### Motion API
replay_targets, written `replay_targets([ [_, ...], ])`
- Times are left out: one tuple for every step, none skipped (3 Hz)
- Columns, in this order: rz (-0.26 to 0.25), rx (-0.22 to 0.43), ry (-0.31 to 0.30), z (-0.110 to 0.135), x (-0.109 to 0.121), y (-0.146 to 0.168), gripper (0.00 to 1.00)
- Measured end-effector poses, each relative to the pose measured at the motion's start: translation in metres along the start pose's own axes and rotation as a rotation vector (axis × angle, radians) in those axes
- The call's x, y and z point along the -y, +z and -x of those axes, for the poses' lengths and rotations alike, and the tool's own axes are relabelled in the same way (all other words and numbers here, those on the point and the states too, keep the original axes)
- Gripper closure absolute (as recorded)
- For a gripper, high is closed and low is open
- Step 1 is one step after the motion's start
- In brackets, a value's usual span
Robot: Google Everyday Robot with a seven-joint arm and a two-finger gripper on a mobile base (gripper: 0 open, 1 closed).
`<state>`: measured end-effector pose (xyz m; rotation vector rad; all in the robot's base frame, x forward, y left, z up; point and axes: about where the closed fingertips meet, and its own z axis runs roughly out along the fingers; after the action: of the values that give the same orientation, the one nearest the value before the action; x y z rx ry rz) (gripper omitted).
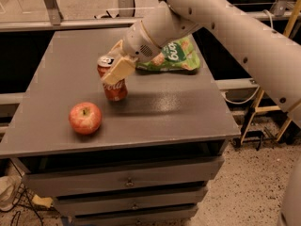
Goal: Move coke can near apple
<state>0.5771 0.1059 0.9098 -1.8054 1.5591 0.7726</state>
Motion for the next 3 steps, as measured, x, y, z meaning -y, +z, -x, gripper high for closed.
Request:
replay_targets([
  [-0.011,0.005,-0.001,0.002,-0.008,-0.001,1.00],
  [-0.011,0.026,0.007,0.002,-0.015,0.002,1.00],
  [-0.007,0.049,0.021,0.001,-0.020,0.007,1.00],
])
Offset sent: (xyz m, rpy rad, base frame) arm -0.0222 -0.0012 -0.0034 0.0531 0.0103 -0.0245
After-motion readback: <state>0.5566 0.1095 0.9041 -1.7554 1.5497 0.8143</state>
